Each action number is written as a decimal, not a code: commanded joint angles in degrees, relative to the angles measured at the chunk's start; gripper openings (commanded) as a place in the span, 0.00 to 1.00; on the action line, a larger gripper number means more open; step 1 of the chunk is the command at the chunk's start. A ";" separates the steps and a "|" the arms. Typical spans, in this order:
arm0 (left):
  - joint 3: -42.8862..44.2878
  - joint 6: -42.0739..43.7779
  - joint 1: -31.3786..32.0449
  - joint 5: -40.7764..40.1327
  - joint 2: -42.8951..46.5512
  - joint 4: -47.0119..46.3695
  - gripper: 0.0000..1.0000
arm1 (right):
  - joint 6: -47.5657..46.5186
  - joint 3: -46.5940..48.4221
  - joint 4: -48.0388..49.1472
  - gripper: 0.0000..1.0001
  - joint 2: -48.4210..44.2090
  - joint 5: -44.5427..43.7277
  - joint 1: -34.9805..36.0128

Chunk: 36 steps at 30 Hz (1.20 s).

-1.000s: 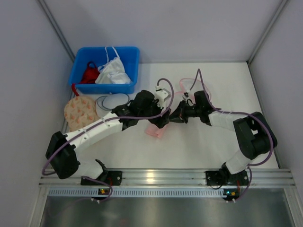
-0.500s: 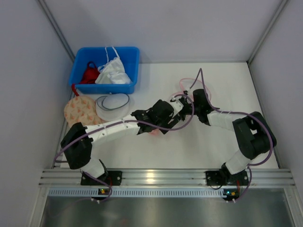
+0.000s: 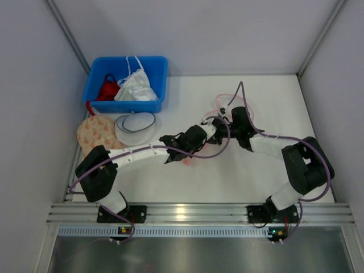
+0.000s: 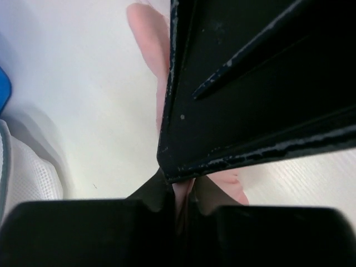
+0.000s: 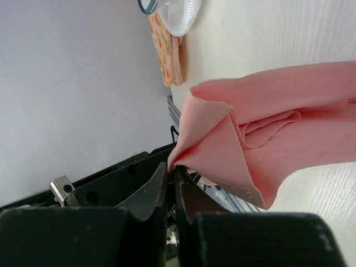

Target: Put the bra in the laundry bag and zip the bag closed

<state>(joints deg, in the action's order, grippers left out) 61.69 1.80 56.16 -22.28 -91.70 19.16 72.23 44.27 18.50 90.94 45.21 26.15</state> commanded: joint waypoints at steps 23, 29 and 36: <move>3.52 -21.29 -23.72 42.48 13.65 1.85 0.00 | -86.79 70.07 -62.97 0.68 25.25 -33.43 -20.18; 2.30 -24.57 -30.14 50.41 13.82 1.67 0.00 | -91.99 66.92 -60.95 0.67 25.96 -30.90 -19.21; -0.69 -25.44 -32.60 51.81 15.06 0.97 0.00 | -97.54 63.92 -61.83 0.54 26.31 -31.06 -17.89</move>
<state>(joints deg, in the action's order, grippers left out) 61.63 -22.00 24.45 26.24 -78.59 22.28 -20.80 108.49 -42.96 119.11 13.78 7.07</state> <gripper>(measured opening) 0.122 0.574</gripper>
